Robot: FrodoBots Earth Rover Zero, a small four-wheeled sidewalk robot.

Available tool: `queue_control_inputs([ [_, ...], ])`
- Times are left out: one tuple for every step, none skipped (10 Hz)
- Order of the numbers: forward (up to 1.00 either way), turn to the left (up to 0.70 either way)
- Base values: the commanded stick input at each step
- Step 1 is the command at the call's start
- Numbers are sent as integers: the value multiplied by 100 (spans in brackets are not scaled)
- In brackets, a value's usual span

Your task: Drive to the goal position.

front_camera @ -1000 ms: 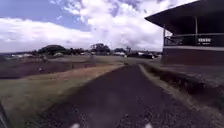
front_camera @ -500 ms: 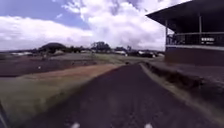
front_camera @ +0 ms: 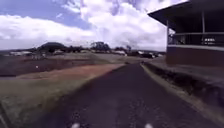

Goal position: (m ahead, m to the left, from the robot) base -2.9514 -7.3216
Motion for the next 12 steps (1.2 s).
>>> queue_control_inputs([
  [70,0],
  [70,-4],
  [70,-28],
  [70,-35],
  [70,-35],
  [70,-35],
  [70,-35],
  [70,-35],
  [70,-18],
  [70,0],
  [70,0],
  [70,0],
])
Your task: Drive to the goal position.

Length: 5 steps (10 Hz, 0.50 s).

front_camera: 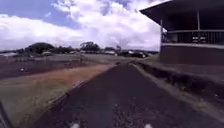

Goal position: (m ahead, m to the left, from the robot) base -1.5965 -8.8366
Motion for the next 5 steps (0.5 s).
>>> queue_control_inputs([
  [70,0],
  [70,0],
  [70,0],
  [70,0],
  [70,0],
])
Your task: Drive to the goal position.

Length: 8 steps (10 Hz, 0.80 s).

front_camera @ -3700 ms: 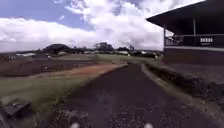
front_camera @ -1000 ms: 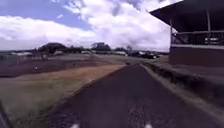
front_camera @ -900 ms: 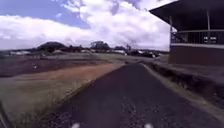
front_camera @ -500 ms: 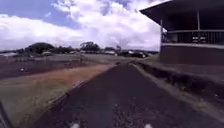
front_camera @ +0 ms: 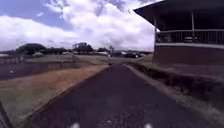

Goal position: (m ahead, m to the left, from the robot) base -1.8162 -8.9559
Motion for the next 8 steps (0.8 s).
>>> queue_control_inputs([
  [70,0],
  [70,0],
  [70,0],
  [70,0],
  [70,0],
  [70,0],
  [70,0],
  [70,0],
])
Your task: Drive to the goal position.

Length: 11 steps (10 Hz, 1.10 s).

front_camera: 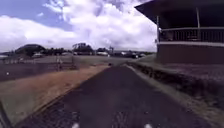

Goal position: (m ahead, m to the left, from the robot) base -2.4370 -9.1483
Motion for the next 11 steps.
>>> queue_control_inputs([
  [70,0],
  [70,0],
  [70,0],
  [70,0],
  [70,0],
  [70,0],
  [70,0],
  [70,0],
  [70,0],
  [70,0],
  [70,0],
])
